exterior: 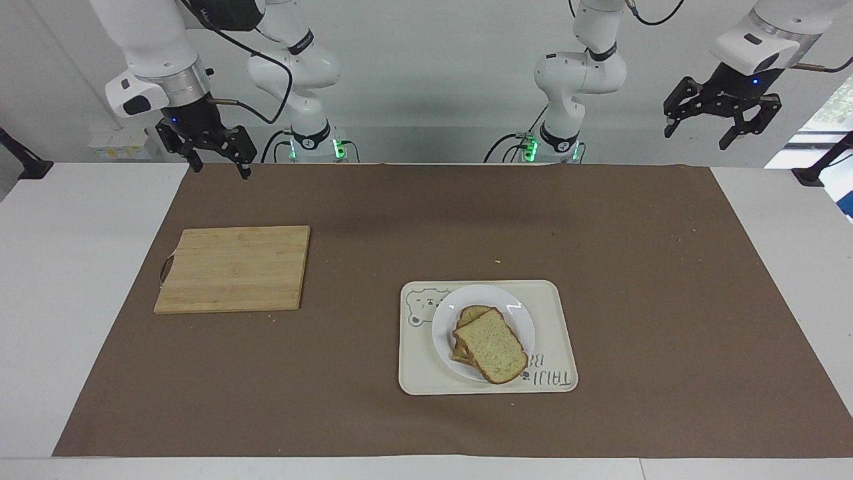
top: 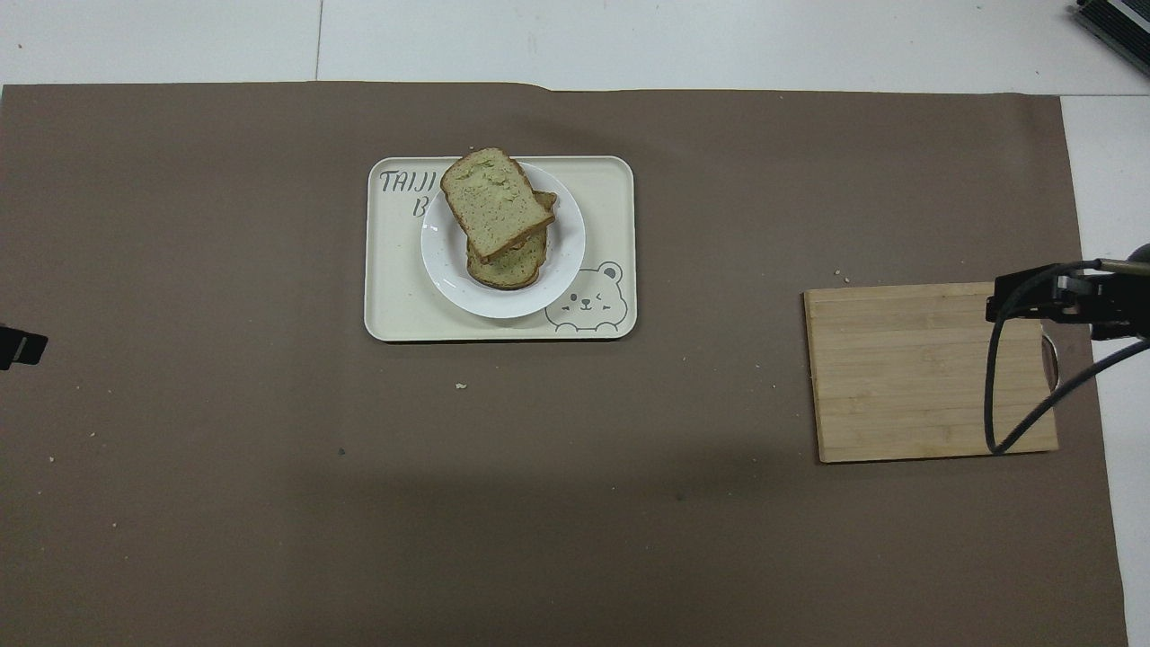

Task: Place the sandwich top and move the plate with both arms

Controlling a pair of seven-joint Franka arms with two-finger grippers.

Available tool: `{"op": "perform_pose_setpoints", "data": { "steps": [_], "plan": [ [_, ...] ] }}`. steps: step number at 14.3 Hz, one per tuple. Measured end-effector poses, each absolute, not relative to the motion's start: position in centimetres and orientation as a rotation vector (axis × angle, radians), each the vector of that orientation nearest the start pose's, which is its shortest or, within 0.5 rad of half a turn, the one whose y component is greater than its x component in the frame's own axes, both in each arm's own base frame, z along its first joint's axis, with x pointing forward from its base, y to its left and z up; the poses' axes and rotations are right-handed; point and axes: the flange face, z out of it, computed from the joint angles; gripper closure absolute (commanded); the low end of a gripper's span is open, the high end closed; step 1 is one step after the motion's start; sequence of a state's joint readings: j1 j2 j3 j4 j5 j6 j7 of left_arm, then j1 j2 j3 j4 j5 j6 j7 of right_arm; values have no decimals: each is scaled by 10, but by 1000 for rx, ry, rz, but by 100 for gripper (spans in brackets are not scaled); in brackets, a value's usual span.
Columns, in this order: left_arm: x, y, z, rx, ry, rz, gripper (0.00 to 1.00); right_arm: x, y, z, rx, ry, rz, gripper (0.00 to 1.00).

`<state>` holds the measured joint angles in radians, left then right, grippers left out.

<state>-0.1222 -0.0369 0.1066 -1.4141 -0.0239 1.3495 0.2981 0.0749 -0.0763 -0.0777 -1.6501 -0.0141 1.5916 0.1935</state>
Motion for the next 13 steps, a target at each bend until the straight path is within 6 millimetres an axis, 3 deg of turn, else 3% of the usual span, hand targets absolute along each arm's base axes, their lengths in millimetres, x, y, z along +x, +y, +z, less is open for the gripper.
{"op": "perform_pose_setpoints", "data": {
  "steps": [4, 13],
  "plan": [
    [517, -12, 699, -3149, 364, 22, 0, 532, -5, 630, -3133, 308, -29, 0],
    [517, -12, 700, -3151, 347, 19, 0, 532, -5, 630, -3133, 308, -29, 0]
  ]
}}
